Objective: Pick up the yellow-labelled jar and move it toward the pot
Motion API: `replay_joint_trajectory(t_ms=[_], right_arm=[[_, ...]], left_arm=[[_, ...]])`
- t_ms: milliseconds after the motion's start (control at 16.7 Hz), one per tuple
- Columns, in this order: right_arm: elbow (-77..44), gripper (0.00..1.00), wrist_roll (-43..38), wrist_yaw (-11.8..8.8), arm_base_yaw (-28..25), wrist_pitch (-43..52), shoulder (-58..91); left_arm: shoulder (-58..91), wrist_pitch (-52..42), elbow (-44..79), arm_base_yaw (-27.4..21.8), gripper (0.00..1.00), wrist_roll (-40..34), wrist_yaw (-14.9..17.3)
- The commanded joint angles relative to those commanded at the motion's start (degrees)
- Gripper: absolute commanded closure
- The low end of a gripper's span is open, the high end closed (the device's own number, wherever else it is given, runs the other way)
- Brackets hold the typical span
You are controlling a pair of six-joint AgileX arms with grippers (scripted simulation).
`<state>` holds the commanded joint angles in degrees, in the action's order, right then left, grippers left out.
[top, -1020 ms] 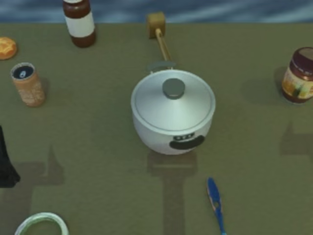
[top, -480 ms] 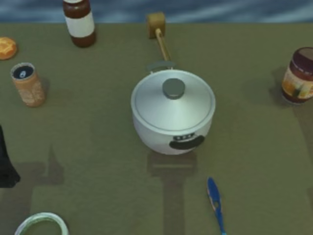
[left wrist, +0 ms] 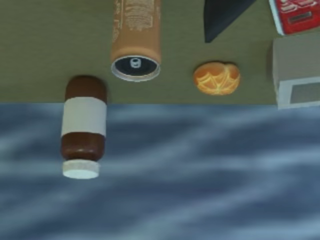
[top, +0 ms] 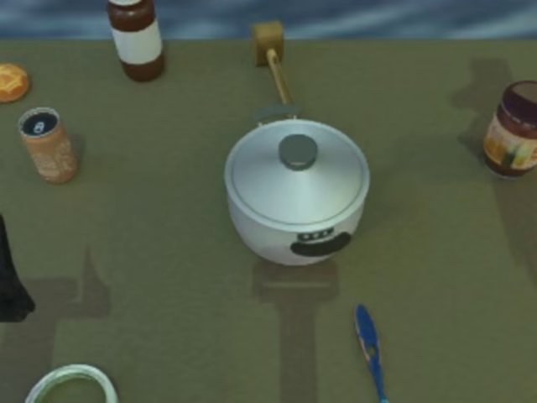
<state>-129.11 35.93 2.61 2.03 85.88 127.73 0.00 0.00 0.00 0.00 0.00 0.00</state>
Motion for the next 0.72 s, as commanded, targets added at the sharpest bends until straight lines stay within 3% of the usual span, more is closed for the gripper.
replay_joint_trajectory(t_ms=[420, 720], right_arm=[[-29.95, 0.0, 10.5, -1.44, -1.94, 11.85, 25.04], [-36.78, 0.0, 13.04, -2.05, -2.7, 12.76, 29.3]], left_arm=[[0.0, 0.0, 0.0, 0.0, 0.0, 0.0, 0.0], [0.0, 0.0, 0.0, 0.0, 0.0, 0.0, 0.0]])
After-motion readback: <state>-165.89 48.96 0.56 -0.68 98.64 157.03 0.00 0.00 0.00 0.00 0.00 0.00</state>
